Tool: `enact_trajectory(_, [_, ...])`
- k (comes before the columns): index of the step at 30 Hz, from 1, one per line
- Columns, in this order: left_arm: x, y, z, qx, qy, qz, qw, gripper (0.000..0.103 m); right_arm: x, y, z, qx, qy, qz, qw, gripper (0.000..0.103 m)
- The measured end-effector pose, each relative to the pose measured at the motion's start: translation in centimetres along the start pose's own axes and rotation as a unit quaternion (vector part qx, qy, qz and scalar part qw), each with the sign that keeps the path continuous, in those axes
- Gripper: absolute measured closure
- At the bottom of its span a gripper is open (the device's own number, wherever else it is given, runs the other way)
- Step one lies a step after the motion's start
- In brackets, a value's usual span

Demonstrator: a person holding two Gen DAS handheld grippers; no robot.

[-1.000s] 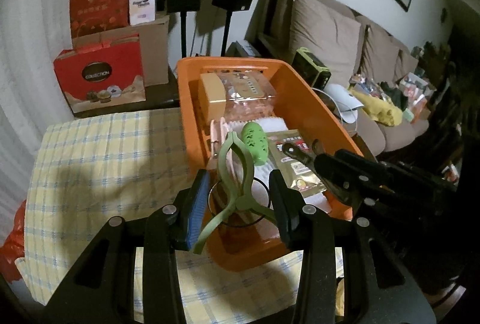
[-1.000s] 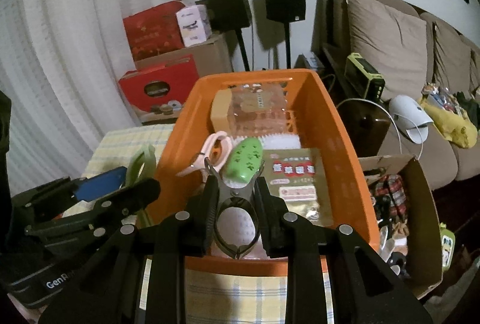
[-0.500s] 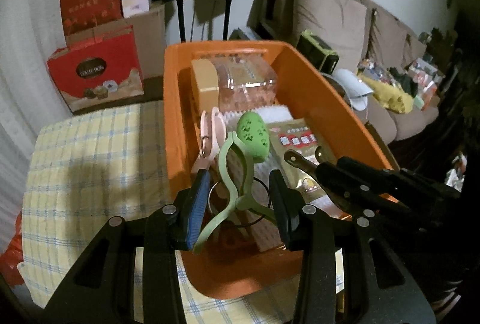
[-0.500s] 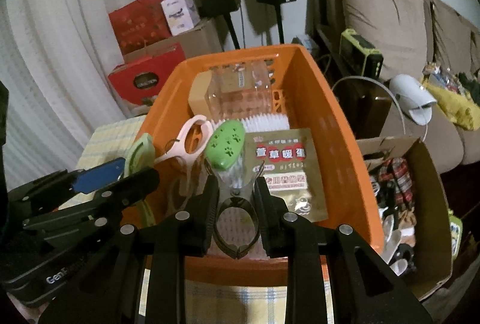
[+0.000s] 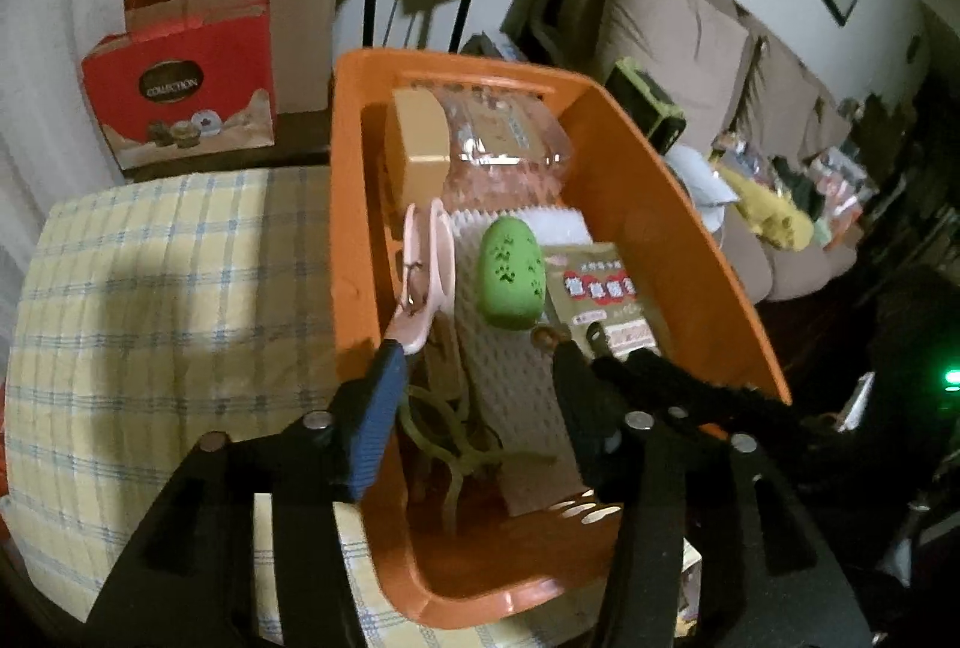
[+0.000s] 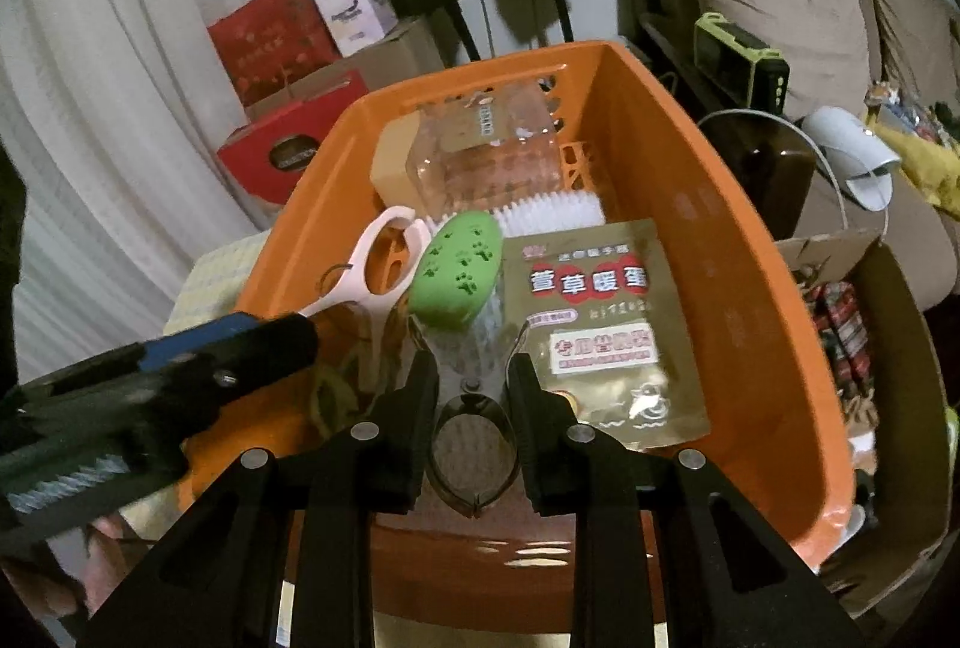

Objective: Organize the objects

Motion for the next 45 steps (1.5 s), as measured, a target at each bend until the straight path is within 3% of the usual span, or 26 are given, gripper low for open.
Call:
enact_trajectory(3, [-0.4, 1.6, 0.0, 0.014, 0.003, 0.003, 0.9999, 0.052, -0.2, -0.3, 0.0, -0.004, 0.001, -0.007, 1.0, 0.078])
enact_trajectory(5, [-0.5, 2.4, -0.2, 0.024, 0.002, 0.001, 0.9997, 0.044, -0.4, -0.2, -0.1, -0.005, 0.0, -0.01, 1.0, 0.078])
enact_trajectory(9, [-0.6, 4.0, -0.1, 0.044, -0.001, -0.007, 0.999, 0.038, -0.7, 0.7, -0.3, 0.001, 0.003, -0.011, 1.0, 0.075])
enact_trajectory(14, [-0.9, 5.2, 0.6, 0.056, -0.008, -0.02, 0.9982, 0.022, -1.0, 2.7, -0.3, 0.017, 0.01, 0.003, 1.0, 0.072])
enact_trajectory(20, [-1.5, 5.9, 2.3, 0.055, -0.012, -0.031, 0.9979, 0.017, -1.8, 5.0, 0.1, 0.038, 0.039, 0.034, 0.998, 0.062])
enact_trajectory(33, [-2.9, 7.6, 5.8, 0.06, -0.014, -0.051, 0.9968, 0.016, -3.2, 7.0, 2.5, 0.055, 0.078, 0.084, 0.992, 0.039])
enact_trajectory(35, [-2.9, 8.0, 6.4, 0.064, -0.016, -0.059, 0.9961, 0.008, -3.5, 7.2, 2.7, 0.058, 0.082, 0.087, 0.991, 0.036])
enact_trajectory(45, [-4.2, 9.3, 8.3, 0.074, -0.004, -0.078, 0.9942, 0.001, -5.1, 8.6, 4.2, 0.069, 0.099, 0.099, 0.988, 0.022])
Point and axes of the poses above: each gripper's, at about its wrist camera, not at the fingertips, and y roughly against the way its jaws point, x to its right, z to its underside, the point moved 1 cm from there along -y, roughly the way its jaws point, and after that the axes turned 3 degrees about -z, right-handed, at the moved point
